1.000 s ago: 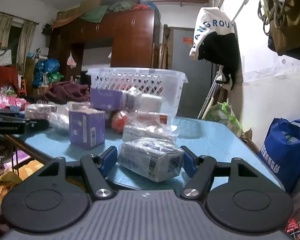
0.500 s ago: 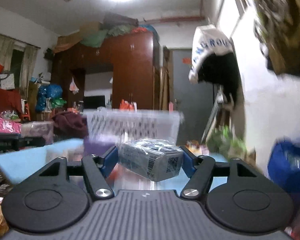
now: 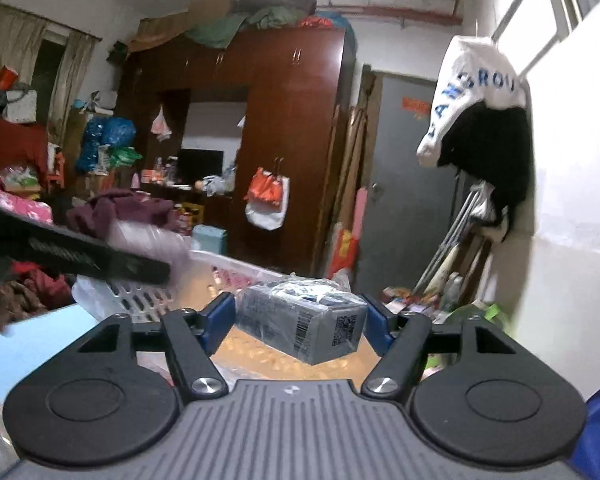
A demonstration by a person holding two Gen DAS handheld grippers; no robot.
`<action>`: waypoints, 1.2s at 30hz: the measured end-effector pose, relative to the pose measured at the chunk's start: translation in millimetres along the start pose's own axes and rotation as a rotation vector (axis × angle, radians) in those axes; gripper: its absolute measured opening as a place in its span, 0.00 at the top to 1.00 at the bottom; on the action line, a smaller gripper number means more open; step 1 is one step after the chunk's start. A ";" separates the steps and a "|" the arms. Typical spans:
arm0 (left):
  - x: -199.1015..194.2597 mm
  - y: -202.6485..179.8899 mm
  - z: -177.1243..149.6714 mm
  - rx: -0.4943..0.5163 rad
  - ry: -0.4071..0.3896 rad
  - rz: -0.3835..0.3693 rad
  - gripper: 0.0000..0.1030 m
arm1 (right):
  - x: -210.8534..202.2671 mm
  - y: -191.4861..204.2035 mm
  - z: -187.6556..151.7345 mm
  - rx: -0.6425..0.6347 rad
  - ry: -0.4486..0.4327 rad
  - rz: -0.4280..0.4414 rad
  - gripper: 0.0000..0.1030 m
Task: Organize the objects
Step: 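Grasp white wrapped pack with left tool while right tool grasps white box, then release both packs into the white basket, then grasp flat paper packet with left tool while right tool grasps white box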
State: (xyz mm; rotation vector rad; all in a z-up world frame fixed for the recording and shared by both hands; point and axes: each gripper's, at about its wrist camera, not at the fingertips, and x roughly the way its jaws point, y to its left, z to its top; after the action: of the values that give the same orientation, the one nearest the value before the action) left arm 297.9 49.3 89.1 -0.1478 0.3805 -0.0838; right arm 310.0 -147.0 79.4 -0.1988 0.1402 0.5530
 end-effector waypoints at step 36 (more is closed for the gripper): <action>-103.6 20.8 -167.9 0.002 0.062 0.046 0.14 | -147.8 37.1 -161.7 0.212 0.094 -0.063 0.09</action>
State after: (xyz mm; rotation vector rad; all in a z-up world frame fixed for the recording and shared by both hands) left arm 140.2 59.6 -30.7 -0.1347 0.4453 -0.0439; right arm 153.1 -227.2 -55.9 -0.0223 0.2816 0.4629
